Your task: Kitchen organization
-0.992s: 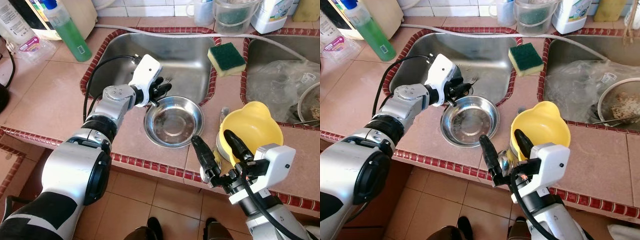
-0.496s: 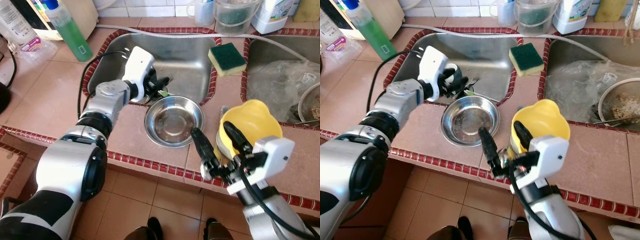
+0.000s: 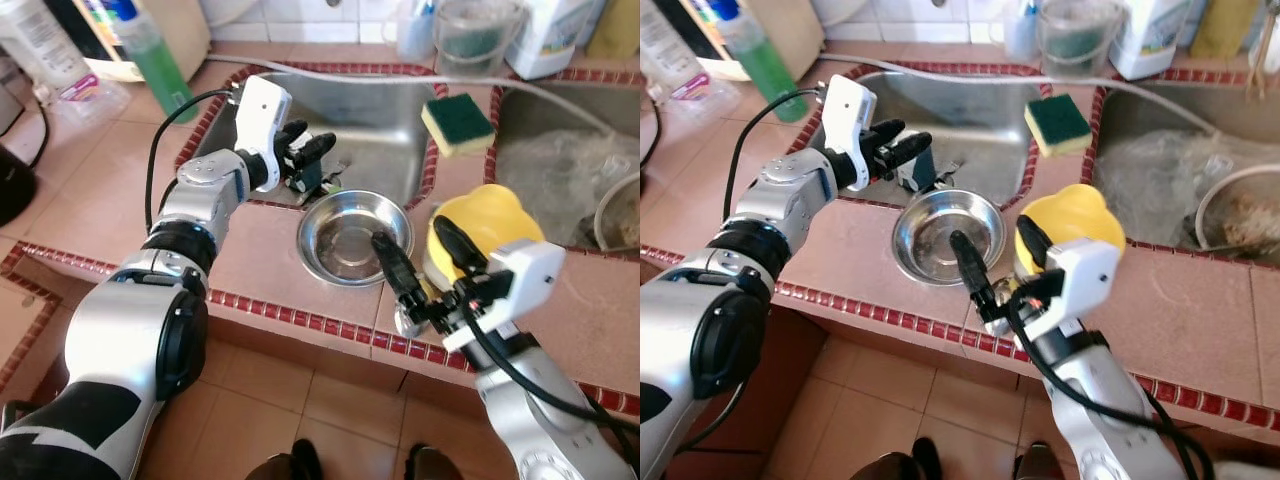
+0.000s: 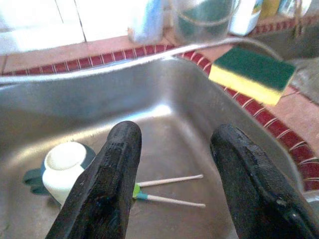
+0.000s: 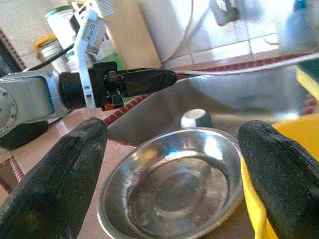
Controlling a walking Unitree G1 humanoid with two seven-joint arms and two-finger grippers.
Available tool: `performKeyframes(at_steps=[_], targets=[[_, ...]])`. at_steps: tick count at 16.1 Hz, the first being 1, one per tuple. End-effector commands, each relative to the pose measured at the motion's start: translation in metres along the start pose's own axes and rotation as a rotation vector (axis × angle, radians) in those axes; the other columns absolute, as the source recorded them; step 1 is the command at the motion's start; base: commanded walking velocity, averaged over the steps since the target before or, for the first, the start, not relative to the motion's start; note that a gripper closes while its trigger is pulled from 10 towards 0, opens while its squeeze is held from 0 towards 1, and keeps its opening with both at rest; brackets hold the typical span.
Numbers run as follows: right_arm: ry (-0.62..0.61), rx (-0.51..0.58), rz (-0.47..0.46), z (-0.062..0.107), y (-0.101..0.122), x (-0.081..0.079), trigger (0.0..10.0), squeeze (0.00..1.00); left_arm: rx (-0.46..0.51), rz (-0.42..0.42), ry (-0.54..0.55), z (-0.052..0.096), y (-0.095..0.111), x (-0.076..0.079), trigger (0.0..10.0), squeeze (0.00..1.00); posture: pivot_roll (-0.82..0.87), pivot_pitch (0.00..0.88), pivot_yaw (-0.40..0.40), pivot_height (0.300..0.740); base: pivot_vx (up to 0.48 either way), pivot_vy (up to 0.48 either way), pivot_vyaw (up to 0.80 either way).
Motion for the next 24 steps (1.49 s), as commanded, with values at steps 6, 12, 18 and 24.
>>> performKeyframes(at_steps=[6,12,18,24], targets=[[0.057,0.013,0.007,-0.011,0.0,0.004,10.0,0.0,0.038,0.061,-0.031,0.014,-0.015,-0.002,10.0,0.0,-0.26,0.119,0.137,0.74,0.0,0.0,0.0],[-0.023,0.084,0.066,-0.021,0.007,0.017,10.0,0.0,0.111,0.086,-0.094,0.018,-0.012,0.012,10.0,0.0,-0.25,0.089,0.141,0.74,0.0,0.0,0.0],[-0.179,0.172,0.101,-0.025,0.017,0.031,10.0,0.0,0.117,0.068,0.039,0.028,-0.024,0.032,10.0,0.0,-0.25,0.073,0.128,0.74,0.0,0.0,0.0],[-0.428,0.208,0.174,-0.017,0.014,0.05,10.0,0.0,0.104,0.034,0.129,0.04,-0.037,0.071,10.0,0.0,-0.26,0.06,0.122,0.74,0.0,0.0,0.0]])
Point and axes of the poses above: a point about 5 cm out from each wrist's last joint towards the gripper, its own z axis pointing back from the gripper into the wrist, its own y axis along the axis of the wrist's last joint, x = y × z, the point moved 1 cm from there along -z, pointing out of the wrist towards the gripper, and after that the axes turned 9 degrees about -z, right-handed, at the moved point
